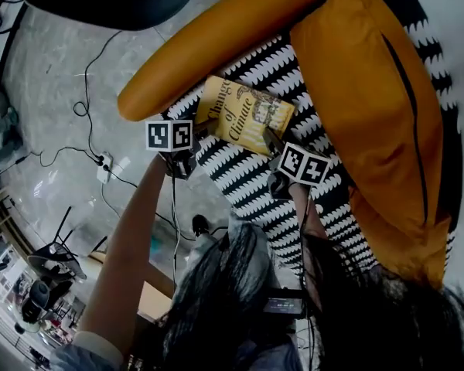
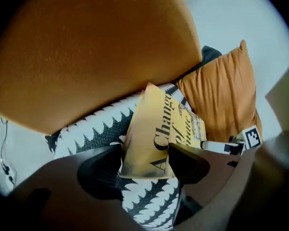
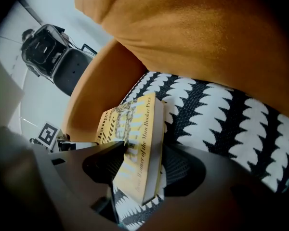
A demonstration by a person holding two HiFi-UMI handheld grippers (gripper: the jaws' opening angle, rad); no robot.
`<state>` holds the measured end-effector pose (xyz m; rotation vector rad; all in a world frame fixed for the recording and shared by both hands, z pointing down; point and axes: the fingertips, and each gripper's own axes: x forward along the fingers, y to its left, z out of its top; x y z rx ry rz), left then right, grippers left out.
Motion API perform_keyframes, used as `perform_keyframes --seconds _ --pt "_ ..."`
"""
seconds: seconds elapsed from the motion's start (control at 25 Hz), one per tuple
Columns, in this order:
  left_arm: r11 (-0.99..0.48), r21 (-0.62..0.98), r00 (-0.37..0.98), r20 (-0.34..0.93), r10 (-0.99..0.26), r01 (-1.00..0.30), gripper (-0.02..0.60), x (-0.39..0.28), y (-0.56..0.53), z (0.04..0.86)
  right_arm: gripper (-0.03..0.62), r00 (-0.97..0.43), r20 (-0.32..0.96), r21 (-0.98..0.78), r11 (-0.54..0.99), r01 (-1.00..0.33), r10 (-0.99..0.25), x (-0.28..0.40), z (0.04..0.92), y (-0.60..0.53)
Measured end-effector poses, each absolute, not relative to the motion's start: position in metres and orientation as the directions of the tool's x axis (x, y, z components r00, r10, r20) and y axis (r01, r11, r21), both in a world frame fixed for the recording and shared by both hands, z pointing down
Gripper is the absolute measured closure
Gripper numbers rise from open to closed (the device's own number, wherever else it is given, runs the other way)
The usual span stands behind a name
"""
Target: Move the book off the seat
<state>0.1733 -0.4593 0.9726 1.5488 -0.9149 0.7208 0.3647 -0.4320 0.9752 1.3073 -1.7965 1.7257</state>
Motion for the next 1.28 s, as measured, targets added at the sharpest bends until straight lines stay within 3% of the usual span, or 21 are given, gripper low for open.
perform_keyframes --seconds 0.36,0.96,1.28 --pt "-0.085 0.501 0.509 0.849 -0.141 -0.861 0.281 0.147 -0.479 0.95 0.349 -0.543 0.77 -0.619 -0.185 -0.763 -0.336 0.341 0.947 -0.46" --pt "-0.053 0.496 0.485 0.815 -0.317 -0.867 0.285 0.15 -0.439 0.844 0.352 -0.567 0.741 -0.632 -0.088 -0.77 -0.359 0.346 0.84 -0.44" --pt "0.026 0.507 0.444 0.777 -0.446 -0.861 0.285 0.125 -0.424 0.761 0.353 -0.597 0.719 -0.618 0.067 -0.783 -0.355 0.322 0.753 -0.447"
